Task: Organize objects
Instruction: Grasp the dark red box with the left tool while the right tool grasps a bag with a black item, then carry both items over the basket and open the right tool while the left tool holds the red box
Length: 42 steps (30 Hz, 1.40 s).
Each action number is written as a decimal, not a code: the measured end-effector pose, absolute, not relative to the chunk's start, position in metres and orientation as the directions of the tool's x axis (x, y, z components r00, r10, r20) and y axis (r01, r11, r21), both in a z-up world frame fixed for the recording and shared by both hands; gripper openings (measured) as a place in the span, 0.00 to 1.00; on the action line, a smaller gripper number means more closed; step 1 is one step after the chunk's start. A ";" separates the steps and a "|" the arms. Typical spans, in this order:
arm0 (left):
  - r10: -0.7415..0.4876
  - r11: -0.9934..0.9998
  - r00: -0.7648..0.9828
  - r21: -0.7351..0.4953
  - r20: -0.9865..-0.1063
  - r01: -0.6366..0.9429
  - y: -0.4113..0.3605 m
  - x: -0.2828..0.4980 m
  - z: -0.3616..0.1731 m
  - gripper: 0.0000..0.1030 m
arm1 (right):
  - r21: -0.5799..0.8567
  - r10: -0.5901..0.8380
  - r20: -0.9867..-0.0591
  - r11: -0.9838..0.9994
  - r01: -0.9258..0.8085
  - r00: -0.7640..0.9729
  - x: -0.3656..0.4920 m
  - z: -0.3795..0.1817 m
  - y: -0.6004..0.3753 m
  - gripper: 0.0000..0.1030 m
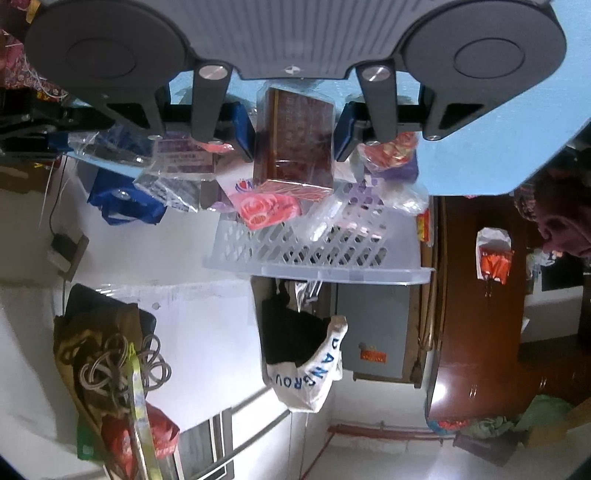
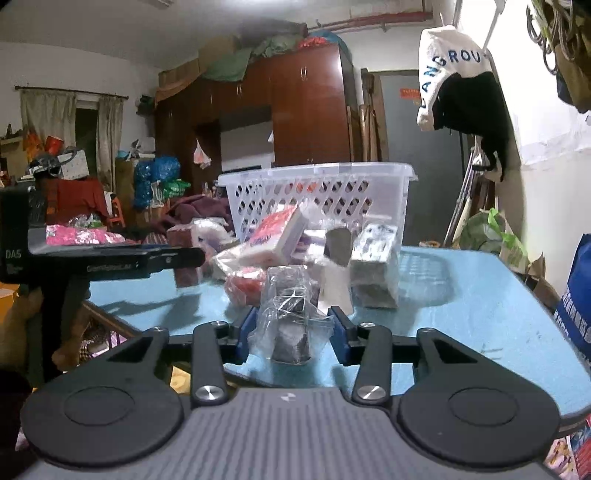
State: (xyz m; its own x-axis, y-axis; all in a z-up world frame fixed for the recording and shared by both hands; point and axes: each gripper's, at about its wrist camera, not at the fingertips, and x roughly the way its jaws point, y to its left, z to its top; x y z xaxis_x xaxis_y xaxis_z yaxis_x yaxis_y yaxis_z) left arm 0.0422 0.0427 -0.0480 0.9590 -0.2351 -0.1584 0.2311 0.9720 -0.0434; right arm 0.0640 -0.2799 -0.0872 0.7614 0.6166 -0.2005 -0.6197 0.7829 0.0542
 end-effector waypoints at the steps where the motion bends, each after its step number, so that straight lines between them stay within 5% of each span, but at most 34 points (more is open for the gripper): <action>1: -0.236 0.972 0.960 -0.043 -0.152 0.232 0.044 0.040 -0.047 0.48 | 0.056 0.621 -0.192 0.780 -0.623 0.760 0.062 -0.086 -0.281 0.44; 18: -0.247 0.968 0.965 -0.075 -0.085 0.241 0.057 0.026 -0.033 0.48 | 0.079 0.631 -0.064 0.775 -0.627 0.773 0.062 -0.060 -0.288 0.44; 24: -0.252 0.965 0.967 -0.081 -0.037 0.249 0.058 0.071 0.033 0.48 | -0.022 0.619 0.073 0.785 -0.619 0.782 0.107 0.002 -0.259 0.44; 28: -0.241 0.962 0.966 -0.156 -0.097 0.224 0.066 0.138 0.080 0.48 | -0.043 0.597 0.026 0.802 -0.595 0.802 0.179 0.040 -0.227 0.44; 33: -0.222 0.964 0.945 -0.202 -0.241 0.175 0.063 0.212 0.091 0.48 | -0.046 0.560 -0.171 0.818 -0.574 0.811 0.252 0.046 -0.191 0.44; 35: -0.216 0.965 0.933 -0.206 -0.286 0.161 0.062 0.229 0.085 0.49 | -0.062 0.540 -0.198 0.826 -0.560 0.818 0.265 0.042 -0.183 0.48; 37: -0.227 0.962 0.915 -0.220 -0.332 0.159 0.060 0.243 0.079 0.60 | -0.057 0.534 -0.238 0.826 -0.560 0.811 0.269 0.040 -0.179 0.80; 38: -0.230 0.960 0.911 -0.234 -0.343 0.154 0.061 0.244 0.076 0.73 | -0.047 0.523 -0.229 0.836 -0.546 0.821 0.264 0.039 -0.180 0.87; 39: -0.224 0.960 0.913 -0.239 -0.341 0.147 0.062 0.241 0.074 0.74 | -0.044 0.509 -0.209 0.848 -0.528 0.835 0.254 0.038 -0.185 0.97; 42: -0.192 0.973 0.943 -0.181 -0.272 0.145 0.064 0.203 0.075 0.75 | -0.057 0.522 -0.157 0.842 -0.536 0.838 0.217 0.035 -0.206 1.00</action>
